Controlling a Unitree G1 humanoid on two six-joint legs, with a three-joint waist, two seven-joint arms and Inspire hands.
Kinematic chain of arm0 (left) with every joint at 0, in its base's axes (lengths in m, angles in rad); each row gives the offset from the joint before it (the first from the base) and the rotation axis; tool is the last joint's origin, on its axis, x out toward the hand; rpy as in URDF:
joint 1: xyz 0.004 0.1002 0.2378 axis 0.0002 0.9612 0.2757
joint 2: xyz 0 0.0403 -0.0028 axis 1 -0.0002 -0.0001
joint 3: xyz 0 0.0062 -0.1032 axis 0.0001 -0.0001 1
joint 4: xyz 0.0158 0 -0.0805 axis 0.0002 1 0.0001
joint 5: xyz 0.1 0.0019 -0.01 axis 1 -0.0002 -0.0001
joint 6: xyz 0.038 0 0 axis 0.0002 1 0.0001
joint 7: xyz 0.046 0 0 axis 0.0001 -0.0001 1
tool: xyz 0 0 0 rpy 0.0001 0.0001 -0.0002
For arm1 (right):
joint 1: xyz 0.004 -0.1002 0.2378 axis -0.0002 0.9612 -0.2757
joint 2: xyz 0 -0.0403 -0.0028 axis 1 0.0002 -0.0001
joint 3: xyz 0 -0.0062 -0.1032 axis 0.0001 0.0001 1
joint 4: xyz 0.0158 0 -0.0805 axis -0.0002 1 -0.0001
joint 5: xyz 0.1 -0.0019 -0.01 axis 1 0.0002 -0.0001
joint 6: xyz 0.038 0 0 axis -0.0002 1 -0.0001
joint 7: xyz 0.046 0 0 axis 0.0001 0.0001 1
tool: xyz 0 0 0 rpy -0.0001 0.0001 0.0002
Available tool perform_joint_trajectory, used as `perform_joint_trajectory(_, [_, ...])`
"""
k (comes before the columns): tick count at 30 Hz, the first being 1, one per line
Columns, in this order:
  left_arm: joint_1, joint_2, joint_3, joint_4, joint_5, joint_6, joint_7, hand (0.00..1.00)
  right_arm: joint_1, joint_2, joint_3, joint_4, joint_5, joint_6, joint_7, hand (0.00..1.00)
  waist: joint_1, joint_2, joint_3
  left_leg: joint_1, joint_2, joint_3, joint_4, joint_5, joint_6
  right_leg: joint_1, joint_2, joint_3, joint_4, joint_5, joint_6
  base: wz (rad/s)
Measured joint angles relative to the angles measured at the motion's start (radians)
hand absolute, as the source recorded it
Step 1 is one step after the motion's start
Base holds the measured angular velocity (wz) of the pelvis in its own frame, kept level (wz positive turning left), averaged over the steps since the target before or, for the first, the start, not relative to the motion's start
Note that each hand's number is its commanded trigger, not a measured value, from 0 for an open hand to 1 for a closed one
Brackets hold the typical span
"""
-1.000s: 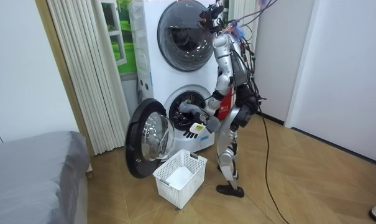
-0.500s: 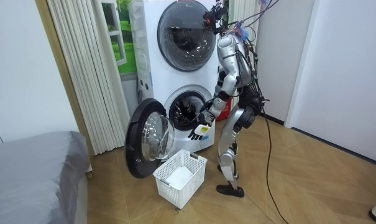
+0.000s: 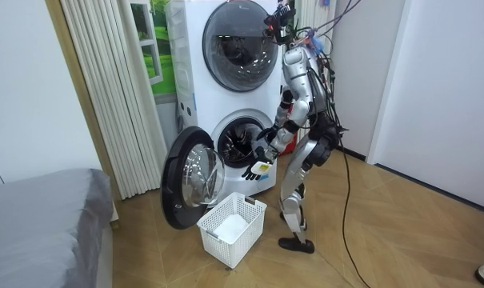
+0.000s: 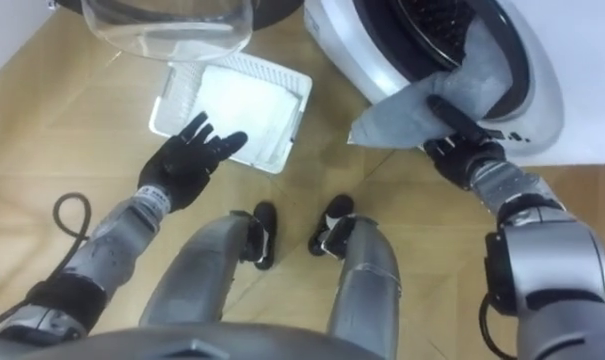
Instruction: Put towel into washing machine
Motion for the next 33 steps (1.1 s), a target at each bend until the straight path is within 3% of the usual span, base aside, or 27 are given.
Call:
perform_joint_trajectory(1, [0.005,0.000,0.001,-0.007,0.001,0.000,0.003,0.00,0.000,0.000,0.000,-0.012,0.004,0.002,-0.009,1.00,-0.002,-0.001,-0.0007,0.000,0.000,0.001,0.001,0.000,0.001,0.001,-0.001,0.000,0.000,0.002,0.001,-0.04])
perform_joint_trajectory(3, [0.016,-0.002,0.002,-0.016,0.013,-0.002,0.016,0.00,0.000,0.000,-0.001,-0.024,0.044,0.003,-0.033,0.24,-0.006,-0.004,-0.0006,0.000,-0.004,0.002,0.013,-0.003,0.006,0.002,-0.010,-0.002,0.013,0.004,0.001,0.02])
perform_joint_trajectory(4, [0.022,-0.002,0.002,-0.019,0.019,-0.003,0.019,0.00,0.000,0.000,-0.001,-0.024,0.048,0.003,-0.039,0.00,-0.007,-0.004,-0.0006,0.000,-0.005,0.002,0.016,-0.004,0.008,0.002,-0.011,-0.001,0.017,0.003,0.003,0.05])
perform_joint_trajectory(10, [0.053,-0.011,0.023,-0.050,0.033,-0.018,0.069,0.00,-0.015,0.000,-0.077,-0.033,0.093,0.024,-0.145,0.00,-0.036,-0.008,-0.0017,-0.007,-0.011,0.009,0.037,-0.015,0.026,-0.002,-0.029,-0.004,0.039,-0.003,0.012,0.03])
perform_joint_trajectory(15, [0.041,-0.015,0.026,-0.072,0.059,-0.038,0.132,0.00,-0.081,0.001,-0.187,-0.033,0.288,0.020,-0.252,0.00,-0.104,-0.010,-0.0026,-0.006,-0.010,0.032,0.060,-0.027,0.044,-0.002,-0.042,-0.002,0.065,-0.009,0.022,0.00])
perform_joint_trajectory(22, [0.014,-0.018,0.016,-0.074,0.099,-0.051,0.163,0.00,-0.116,0.001,-0.236,-0.033,0.396,0.015,-0.338,0.00,-0.099,-0.007,-0.0040,0.003,-0.010,0.052,0.069,-0.032,0.054,-0.003,-0.042,0.016,0.073,-0.011,0.037,-0.04])
perform_joint_trajectory(27, [0.011,-0.019,0.007,-0.074,0.148,-0.051,0.168,0.00,-0.117,0.001,-0.237,-0.034,0.432,-0.010,-0.383,0.00,-0.090,-0.003,-0.0061,0.004,-0.009,0.060,0.071,-0.032,0.056,-0.007,-0.042,0.026,0.082,-0.013,0.038,0.02])
perform_joint_trajectory(33, [0.001,-0.040,-0.004,-0.074,0.182,-0.051,0.166,0.00,-0.117,0.001,-0.237,-0.037,0.446,-0.029,-0.428,0.00,-0.072,0.003,-0.0077,0.019,-0.008,0.068,0.063,-0.032,0.055,-0.001,-0.041,0.032,0.080,-0.016,0.042,-0.03])
